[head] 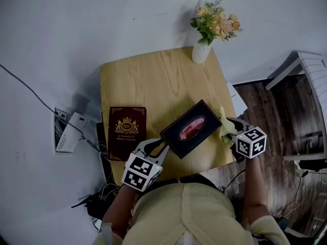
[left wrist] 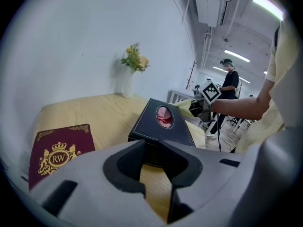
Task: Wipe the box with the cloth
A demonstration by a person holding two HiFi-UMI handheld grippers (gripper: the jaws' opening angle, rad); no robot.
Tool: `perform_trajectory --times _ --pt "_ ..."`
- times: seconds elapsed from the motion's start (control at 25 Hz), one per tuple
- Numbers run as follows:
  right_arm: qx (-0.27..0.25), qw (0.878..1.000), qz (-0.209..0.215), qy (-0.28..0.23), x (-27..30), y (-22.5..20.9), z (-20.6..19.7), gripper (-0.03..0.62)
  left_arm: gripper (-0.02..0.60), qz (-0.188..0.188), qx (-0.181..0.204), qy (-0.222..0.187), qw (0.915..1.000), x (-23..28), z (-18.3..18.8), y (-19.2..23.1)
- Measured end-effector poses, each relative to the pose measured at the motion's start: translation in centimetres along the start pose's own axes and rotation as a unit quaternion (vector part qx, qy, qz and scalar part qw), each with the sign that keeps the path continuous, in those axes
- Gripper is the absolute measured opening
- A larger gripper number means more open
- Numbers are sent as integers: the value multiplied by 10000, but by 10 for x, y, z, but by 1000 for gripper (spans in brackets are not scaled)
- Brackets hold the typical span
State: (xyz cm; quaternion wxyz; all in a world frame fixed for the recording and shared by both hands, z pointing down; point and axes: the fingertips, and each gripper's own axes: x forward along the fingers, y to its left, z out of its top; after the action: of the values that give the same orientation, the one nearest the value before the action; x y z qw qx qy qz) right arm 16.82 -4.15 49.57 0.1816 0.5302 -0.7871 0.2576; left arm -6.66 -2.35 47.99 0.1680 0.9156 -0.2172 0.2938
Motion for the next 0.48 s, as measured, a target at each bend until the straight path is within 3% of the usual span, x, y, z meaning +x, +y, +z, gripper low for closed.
perform_trajectory --times 0.48 --pt "289 9990 -287 -170 3 8 -1 40 49 648 136 -256 9975 14 33 53"
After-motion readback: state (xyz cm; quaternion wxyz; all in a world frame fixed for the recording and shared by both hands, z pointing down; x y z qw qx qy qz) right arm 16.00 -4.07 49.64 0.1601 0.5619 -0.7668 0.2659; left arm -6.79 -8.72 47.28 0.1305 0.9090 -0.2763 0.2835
